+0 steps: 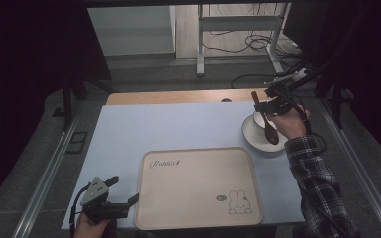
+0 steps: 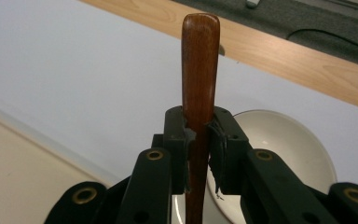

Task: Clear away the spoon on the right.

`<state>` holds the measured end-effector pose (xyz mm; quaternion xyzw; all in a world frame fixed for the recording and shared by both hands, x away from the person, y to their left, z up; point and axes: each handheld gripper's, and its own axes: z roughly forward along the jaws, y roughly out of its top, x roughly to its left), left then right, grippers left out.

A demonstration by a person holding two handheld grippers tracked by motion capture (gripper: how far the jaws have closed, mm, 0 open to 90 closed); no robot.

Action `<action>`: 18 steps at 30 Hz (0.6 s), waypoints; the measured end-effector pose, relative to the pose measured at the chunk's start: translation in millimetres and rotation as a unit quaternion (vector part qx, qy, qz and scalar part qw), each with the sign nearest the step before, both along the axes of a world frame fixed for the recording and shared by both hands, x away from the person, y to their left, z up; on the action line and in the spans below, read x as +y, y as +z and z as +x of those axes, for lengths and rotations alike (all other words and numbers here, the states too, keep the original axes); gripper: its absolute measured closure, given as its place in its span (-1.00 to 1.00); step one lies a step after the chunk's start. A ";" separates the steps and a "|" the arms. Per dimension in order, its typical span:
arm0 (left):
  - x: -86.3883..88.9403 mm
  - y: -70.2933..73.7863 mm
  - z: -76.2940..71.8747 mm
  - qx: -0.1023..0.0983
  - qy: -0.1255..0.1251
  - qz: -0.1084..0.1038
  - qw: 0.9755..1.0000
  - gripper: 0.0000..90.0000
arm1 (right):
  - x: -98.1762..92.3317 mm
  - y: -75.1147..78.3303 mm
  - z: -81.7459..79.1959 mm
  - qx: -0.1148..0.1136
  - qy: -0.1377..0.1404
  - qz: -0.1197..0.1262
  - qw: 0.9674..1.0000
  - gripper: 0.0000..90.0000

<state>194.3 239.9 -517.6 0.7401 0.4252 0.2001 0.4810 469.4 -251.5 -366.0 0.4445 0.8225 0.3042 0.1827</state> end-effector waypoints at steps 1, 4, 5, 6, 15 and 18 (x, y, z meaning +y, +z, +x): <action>0.0 0.0 0.0 0.000 0.000 0.000 1.000 -0.92 | 0.0 0.0 0.0 0.000 0.000 0.000 1.000 0.73; -0.1 0.0 -0.1 0.000 0.000 0.000 1.000 -0.92 | 3.2 -0.6 -10.6 0.003 0.008 0.002 1.000 0.73; -0.1 0.0 -0.1 0.000 0.000 0.000 1.000 -0.92 | 3.8 -0.6 -12.8 0.004 0.010 0.005 1.000 0.73; -0.1 0.0 -0.1 0.000 0.000 0.000 1.000 -0.92 | 3.8 -0.6 -12.8 0.004 0.010 0.005 1.000 0.73; -0.3 0.1 -0.1 -0.001 -0.001 0.002 1.000 -0.92 | 15.5 -9.9 -38.2 0.020 0.038 0.001 0.999 0.73; -0.3 0.1 -0.1 -0.001 -0.001 0.002 1.000 -0.92 | 18.7 -14.3 -44.7 0.031 0.046 -0.001 0.998 0.73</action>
